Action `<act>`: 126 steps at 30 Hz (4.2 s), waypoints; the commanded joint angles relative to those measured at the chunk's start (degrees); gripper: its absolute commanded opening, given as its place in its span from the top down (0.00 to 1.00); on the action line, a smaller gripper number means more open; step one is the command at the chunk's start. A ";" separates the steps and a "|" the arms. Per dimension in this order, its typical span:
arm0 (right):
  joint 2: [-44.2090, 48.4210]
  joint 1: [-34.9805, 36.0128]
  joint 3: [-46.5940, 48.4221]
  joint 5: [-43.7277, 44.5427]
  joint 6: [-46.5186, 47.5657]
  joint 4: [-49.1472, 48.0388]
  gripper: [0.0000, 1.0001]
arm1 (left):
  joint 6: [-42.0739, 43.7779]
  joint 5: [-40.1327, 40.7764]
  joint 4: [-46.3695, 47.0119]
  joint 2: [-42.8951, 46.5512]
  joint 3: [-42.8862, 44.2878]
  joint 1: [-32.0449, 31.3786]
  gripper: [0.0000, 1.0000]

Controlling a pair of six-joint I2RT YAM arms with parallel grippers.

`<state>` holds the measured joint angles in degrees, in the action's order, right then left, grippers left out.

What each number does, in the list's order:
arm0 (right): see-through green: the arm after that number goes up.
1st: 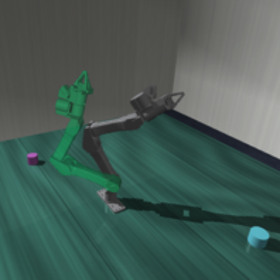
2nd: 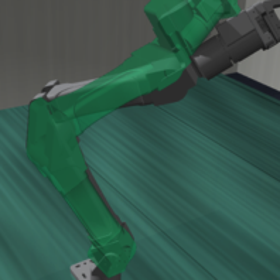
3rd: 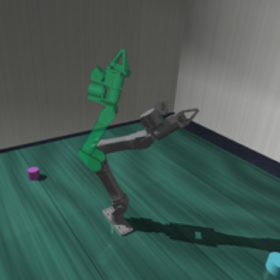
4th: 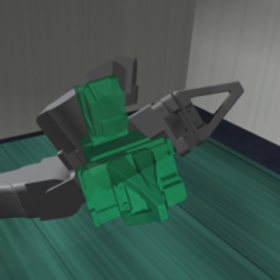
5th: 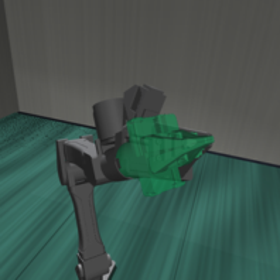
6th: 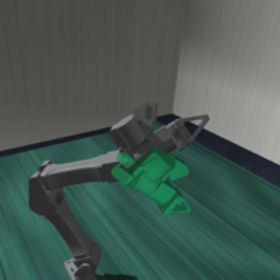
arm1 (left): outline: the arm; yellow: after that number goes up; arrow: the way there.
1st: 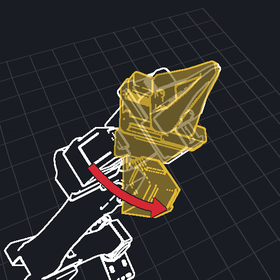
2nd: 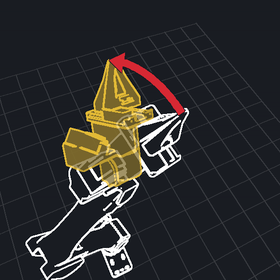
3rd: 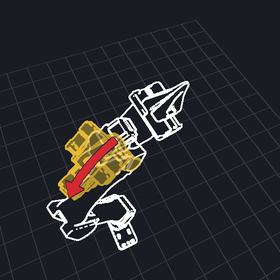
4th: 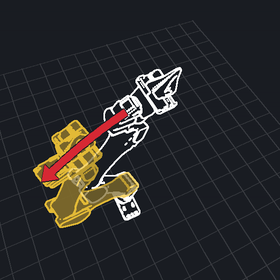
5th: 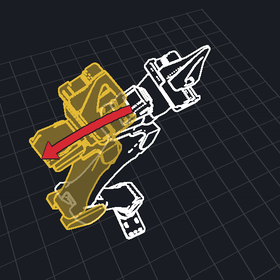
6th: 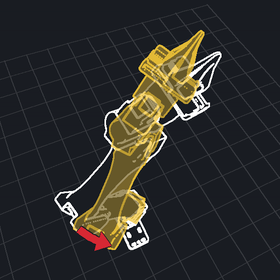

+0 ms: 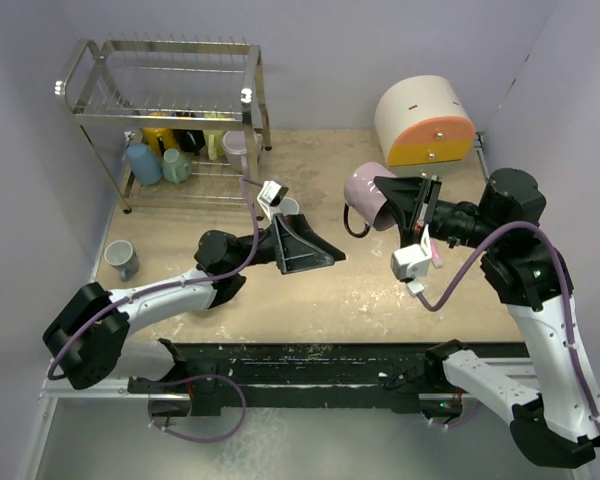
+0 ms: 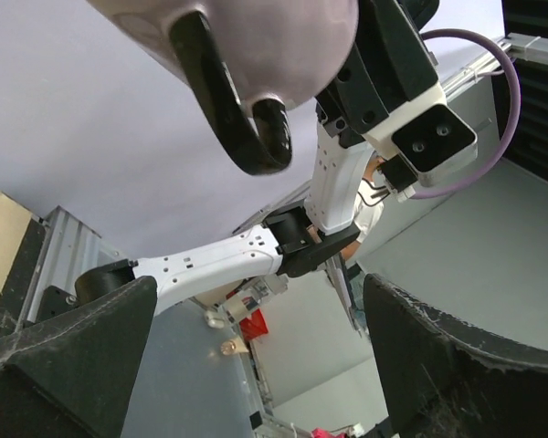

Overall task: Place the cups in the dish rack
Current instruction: Pick up the cup at the center of the board, then turn the cup upside down in the dish rack.

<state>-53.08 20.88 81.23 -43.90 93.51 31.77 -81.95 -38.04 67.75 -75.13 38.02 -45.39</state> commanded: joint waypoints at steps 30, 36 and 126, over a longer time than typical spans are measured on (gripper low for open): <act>5.52 10.71 -8.96 -3.11 21.13 -7.55 1.00 | -2.51 -3.79 14.26 -12.71 12.14 -2.91 0.99; 6.64 10.69 -10.11 -2.59 20.76 -7.16 1.00 | -2.18 -2.92 17.19 -12.02 10.68 -2.91 1.00; -7.71 -9.19 -27.90 1.67 -64.01 -16.77 0.00 | 61.14 39.39 -52.88 6.08 4.59 35.83 1.00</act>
<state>-60.03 11.92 53.21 -41.60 28.03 15.99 -18.02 6.79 3.86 -66.17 38.74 -13.37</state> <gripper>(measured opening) 0.998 0.194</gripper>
